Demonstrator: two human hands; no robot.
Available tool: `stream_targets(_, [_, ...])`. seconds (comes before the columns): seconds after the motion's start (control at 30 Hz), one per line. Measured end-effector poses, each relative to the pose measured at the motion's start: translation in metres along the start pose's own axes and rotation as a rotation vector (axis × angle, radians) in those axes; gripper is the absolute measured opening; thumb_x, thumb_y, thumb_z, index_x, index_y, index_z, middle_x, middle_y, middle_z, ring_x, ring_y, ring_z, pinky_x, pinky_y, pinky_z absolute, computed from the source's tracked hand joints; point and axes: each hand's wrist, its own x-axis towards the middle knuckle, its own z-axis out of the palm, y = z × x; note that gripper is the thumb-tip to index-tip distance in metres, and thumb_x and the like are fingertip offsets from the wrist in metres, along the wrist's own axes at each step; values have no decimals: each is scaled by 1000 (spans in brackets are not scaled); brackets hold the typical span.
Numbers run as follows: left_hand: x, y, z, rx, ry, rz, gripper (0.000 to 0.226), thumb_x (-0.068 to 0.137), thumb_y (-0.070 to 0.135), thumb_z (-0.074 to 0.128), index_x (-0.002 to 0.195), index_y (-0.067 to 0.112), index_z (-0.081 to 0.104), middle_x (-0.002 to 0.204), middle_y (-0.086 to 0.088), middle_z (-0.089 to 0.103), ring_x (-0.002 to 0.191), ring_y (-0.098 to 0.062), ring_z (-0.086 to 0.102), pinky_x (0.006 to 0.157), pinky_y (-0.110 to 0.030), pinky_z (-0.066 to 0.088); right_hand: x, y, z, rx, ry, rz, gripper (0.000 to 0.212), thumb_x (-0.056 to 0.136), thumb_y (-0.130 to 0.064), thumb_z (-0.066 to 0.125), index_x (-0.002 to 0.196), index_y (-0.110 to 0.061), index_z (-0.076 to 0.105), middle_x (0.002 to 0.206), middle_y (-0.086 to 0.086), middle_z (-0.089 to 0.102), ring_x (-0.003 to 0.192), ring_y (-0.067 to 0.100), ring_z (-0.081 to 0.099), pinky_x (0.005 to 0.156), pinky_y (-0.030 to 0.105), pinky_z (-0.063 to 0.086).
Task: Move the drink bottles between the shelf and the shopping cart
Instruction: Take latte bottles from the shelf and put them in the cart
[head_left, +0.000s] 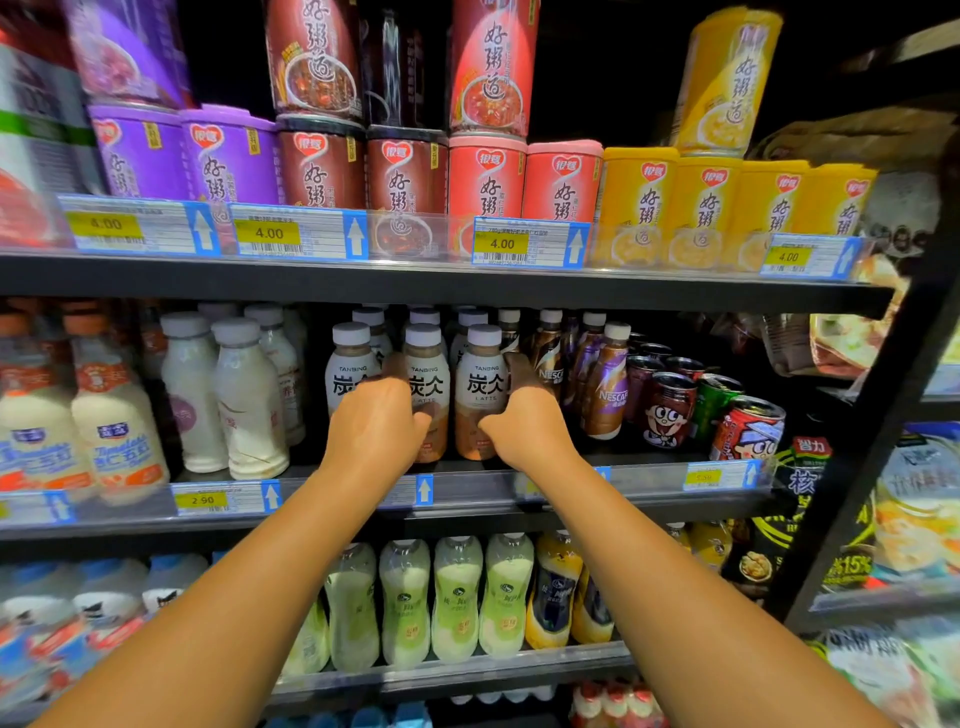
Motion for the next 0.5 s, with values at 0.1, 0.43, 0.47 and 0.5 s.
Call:
stream_targets(0.1, [1, -3, 1, -1, -7, 12, 39, 95, 32, 66, 67, 10, 51, 66, -3, 51, 67, -27, 54, 61, -35, 42, -2, -2, -1, -1, 1, 4, 63, 87, -7, 72, 145, -12, 47, 119, 16, 68, 109, 38, 67, 92, 48, 61])
stream_targets(0.43, [-22, -3, -3, -231, 160, 76, 45, 96, 56, 61, 94, 13, 48, 77, -1, 59, 73, -29, 57, 60, -40, 43, -32, -1, -22, -103, 92, -13, 42, 98, -46, 70, 115, -13, 51, 115, 8, 60, 104, 28, 60, 78, 37, 49])
stream_targets(0.47, [-30, -1, -2, -277, 183, 128, 41, 99, 55, 57, 103, 14, 50, 80, 2, 61, 73, -26, 59, 61, -40, 45, -42, 3, -29, -97, 121, -47, 47, 100, -47, 68, 128, -14, 50, 128, 8, 58, 116, 27, 58, 86, 35, 47])
stream_targets(0.5, [-39, 4, 0, -329, 187, 195, 38, 100, 52, 55, 115, 17, 53, 85, 5, 62, 76, -22, 61, 65, -41, 48, -53, 9, -37, -80, 148, -79, 54, 101, -47, 66, 142, -17, 46, 143, 6, 53, 130, 24, 52, 96, 32, 45])
